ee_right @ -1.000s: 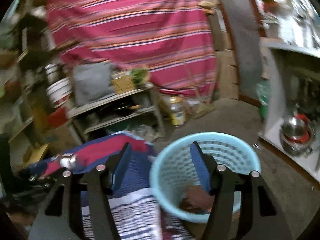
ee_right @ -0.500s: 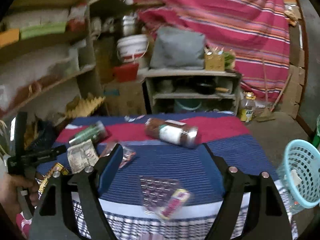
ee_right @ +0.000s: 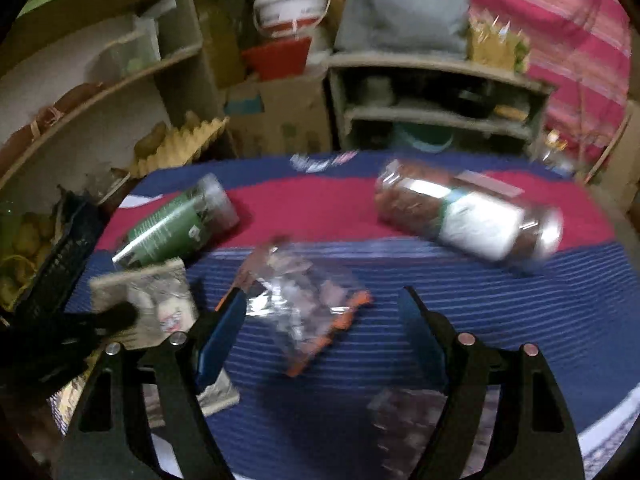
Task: Collect trash
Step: 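Grasp the clear plastic bag with the right tool while the left tool grasps the paper packet, then carry the plastic bag and paper packet to the basket and release them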
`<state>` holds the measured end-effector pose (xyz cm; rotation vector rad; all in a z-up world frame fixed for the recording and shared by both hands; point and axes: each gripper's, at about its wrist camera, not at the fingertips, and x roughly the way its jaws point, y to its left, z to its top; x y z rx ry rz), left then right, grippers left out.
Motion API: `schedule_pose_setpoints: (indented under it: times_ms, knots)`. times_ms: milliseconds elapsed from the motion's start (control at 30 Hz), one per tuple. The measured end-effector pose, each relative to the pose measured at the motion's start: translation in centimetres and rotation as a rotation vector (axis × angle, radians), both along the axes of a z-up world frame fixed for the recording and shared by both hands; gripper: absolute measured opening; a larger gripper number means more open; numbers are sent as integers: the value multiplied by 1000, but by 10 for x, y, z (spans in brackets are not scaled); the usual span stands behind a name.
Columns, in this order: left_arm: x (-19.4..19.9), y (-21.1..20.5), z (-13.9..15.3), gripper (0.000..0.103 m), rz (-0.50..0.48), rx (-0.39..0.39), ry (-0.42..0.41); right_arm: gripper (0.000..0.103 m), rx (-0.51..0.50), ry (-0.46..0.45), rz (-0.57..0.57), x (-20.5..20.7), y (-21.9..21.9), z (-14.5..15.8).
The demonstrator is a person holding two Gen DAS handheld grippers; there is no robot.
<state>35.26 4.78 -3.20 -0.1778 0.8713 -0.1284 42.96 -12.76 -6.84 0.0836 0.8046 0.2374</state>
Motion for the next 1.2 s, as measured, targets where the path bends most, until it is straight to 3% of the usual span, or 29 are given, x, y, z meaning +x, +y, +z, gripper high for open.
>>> schedule_pose_setpoints:
  times_ms: [67,100,133,233,400,500,633,767,900,1033,1200]
  knots:
    - [-4,2,8,1,-2,-5,-24,73,-28,25,18,9,13,-12]
    - [-7,4,11,1,-1,-8,-37,63,-47,36,24,11,19,-18]
    - [-10,4,16,1,-4,-5,-56,41,-58,48,39,12,23,-23]
    - [-18,5,32,1,-5,20,-115,6,-18,20,55,0,14,-9]
    - [-37,-11,65,1,-3,40,-204,6,33,-152,-13,-52,-41,55]
    - [-53,-51,93,1,-81,-3,-272,7,21,-268,-155,-109,-115,95]
    - [-74,-145,137,1,-248,-42,-370,7,-49,-365,-431,-181,-230,120]
    - [-77,-257,157,1,-396,-138,-389,8,-31,-346,-688,-241,-344,109]
    - [-76,-369,145,1,-539,-187,-379,8,-25,-288,-807,-260,-426,84]
    - [-72,-465,112,1,-664,-189,-348,8,18,-268,-853,-262,-469,68]
    - [-61,-524,74,1,-716,-115,-329,9,8,-268,-836,-252,-485,66]
